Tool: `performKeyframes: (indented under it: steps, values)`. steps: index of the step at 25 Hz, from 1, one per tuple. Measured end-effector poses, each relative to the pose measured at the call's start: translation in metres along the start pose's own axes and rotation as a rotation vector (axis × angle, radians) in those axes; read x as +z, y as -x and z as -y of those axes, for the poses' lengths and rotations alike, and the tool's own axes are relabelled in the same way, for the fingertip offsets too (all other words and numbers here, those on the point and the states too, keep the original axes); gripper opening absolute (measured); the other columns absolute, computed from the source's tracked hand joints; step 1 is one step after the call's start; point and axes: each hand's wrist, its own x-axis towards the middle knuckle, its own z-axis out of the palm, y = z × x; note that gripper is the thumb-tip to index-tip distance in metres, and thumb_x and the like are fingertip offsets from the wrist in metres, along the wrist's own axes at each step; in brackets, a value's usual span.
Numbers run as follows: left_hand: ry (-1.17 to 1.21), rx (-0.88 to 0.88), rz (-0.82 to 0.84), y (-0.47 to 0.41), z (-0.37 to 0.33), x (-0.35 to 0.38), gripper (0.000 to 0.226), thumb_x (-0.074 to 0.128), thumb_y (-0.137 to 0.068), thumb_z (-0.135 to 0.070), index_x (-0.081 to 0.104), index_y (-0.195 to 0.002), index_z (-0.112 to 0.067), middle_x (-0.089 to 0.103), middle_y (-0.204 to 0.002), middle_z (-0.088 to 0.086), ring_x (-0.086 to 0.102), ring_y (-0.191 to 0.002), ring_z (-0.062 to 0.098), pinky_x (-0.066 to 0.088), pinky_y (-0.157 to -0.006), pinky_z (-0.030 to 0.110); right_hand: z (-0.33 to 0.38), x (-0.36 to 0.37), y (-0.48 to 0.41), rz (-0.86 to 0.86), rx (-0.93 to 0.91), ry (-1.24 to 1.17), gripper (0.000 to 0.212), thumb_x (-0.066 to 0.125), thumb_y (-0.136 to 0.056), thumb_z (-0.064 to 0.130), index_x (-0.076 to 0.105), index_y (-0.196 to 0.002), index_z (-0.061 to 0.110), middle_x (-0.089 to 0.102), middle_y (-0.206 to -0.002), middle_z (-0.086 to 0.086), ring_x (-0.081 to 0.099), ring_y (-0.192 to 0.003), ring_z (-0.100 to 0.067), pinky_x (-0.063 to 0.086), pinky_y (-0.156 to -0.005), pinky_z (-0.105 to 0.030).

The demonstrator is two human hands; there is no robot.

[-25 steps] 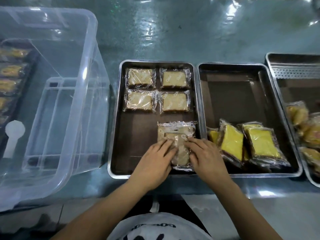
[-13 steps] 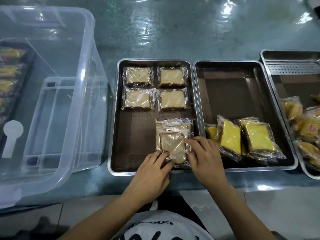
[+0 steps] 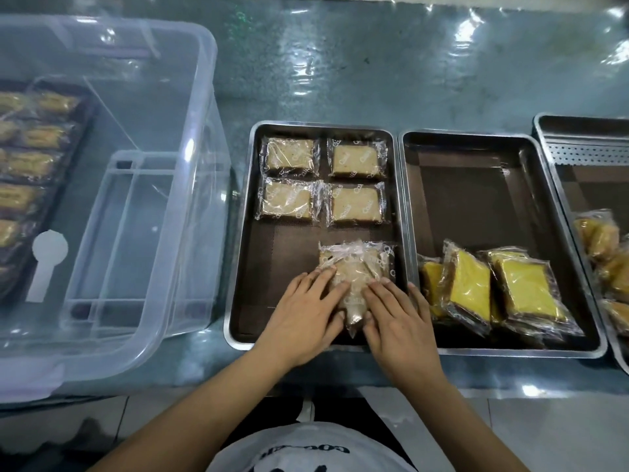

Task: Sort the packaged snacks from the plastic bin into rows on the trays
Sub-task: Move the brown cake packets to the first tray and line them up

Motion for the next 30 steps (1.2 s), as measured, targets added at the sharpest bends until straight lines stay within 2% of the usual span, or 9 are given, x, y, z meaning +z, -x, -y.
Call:
performKeyframes:
  steps: [2,5,10,13,18,21,24,27,30]
  values:
    - [0.005,-0.077,0.004,0.006,-0.001,0.003,0.057,0.032,-0.1,-0.047,0.031,-0.154,-0.026,0.033,-0.156,0.008,0.037,-0.136,0.029,0.027,-0.118,0.042,0.008,0.0,-0.013,0.04,-0.019,0.055,0.05,0.036,-0.099,0.033,0.06,-0.137,0.011,0.056,-0.145,-0.004,0.04,-0.144,-0.022,0.022,-0.12,-0.056]
    - [-0.027,-0.189,0.018,0.016,0.0,0.013,0.062,0.031,-0.099,-0.047,0.027,-0.157,-0.026,0.04,-0.154,0.009,0.031,-0.143,0.035,0.021,-0.121,0.049,0.024,-0.003,-0.033,0.064,-0.072,0.102,0.055,0.035,-0.095,0.033,0.057,-0.139,0.008,0.049,-0.148,-0.013,0.036,-0.145,-0.03,0.018,-0.121,-0.058]
    - [-0.059,-0.294,0.03,0.022,0.012,0.019,0.064,0.025,-0.099,-0.048,0.021,-0.159,-0.026,0.042,-0.152,0.008,0.024,-0.147,0.038,0.017,-0.122,0.053,0.037,-0.001,-0.035,0.067,-0.105,0.1,0.048,0.058,-0.088,0.032,0.061,-0.132,0.013,0.059,-0.13,-0.009,0.049,-0.13,-0.03,0.02,-0.12,-0.058]
    - [-0.071,-0.357,0.016,0.022,0.017,0.021,0.064,0.023,-0.099,-0.046,0.019,-0.159,-0.024,0.042,-0.152,0.009,0.025,-0.147,0.037,0.016,-0.122,0.052,0.041,0.005,-0.036,0.182,-0.094,0.116,0.058,0.062,-0.087,0.034,0.055,-0.141,0.013,0.055,-0.141,-0.01,0.043,-0.139,-0.03,0.015,-0.121,-0.06]
    - [-0.067,-0.432,0.027,0.025,0.035,0.027,0.069,0.021,-0.095,-0.047,0.011,-0.16,-0.026,0.025,-0.162,0.018,0.016,-0.152,0.037,0.011,-0.124,0.05,0.059,0.018,-0.063,0.302,-0.162,0.167,0.059,0.049,-0.094,0.043,0.048,-0.147,0.018,0.051,-0.149,-0.01,0.033,-0.147,-0.031,0.007,-0.121,-0.06]
    - [-0.08,-0.463,0.034,0.022,0.047,0.024,0.067,0.033,-0.094,-0.046,0.027,-0.157,-0.024,0.027,-0.16,0.024,0.02,-0.15,0.041,0.012,-0.123,0.052,0.069,0.027,-0.083,0.359,-0.195,0.195,0.067,0.02,-0.094,0.047,0.042,-0.152,0.02,0.047,-0.153,-0.01,0.028,-0.149,-0.03,-0.006,-0.121,-0.059]
    - [-0.066,-0.457,0.014,0.011,0.057,0.014,0.066,0.047,-0.095,-0.041,0.031,-0.156,-0.019,0.026,-0.161,0.02,0.021,-0.149,0.04,0.013,-0.123,0.051,0.075,0.029,-0.101,0.372,-0.196,0.195,0.074,0.008,-0.093,0.049,0.035,-0.155,0.018,0.041,-0.156,-0.011,0.025,-0.151,-0.03,-0.011,-0.12,-0.058]
    - [-0.011,-0.317,0.018,-0.001,0.064,0.01,0.069,0.043,-0.098,-0.036,0.019,-0.159,-0.016,0.017,-0.166,0.008,0.018,-0.151,0.031,0.01,-0.124,0.043,0.079,0.03,-0.109,0.392,-0.18,0.182,0.065,0.021,-0.102,0.048,0.02,-0.159,0.018,0.026,-0.164,-0.011,0.013,-0.154,-0.028,-0.014,-0.12,-0.057]
    - [0.047,-0.306,0.049,-0.005,0.069,0.009,0.066,0.037,-0.102,-0.037,0.012,-0.16,-0.017,0.012,-0.167,0.005,0.014,-0.152,0.027,0.007,-0.124,0.039,0.075,0.03,-0.108,0.359,-0.179,0.102,0.063,0.038,-0.1,0.044,0.03,-0.157,0.018,0.037,-0.158,-0.01,0.025,-0.15,-0.028,-0.006,-0.122,-0.054]
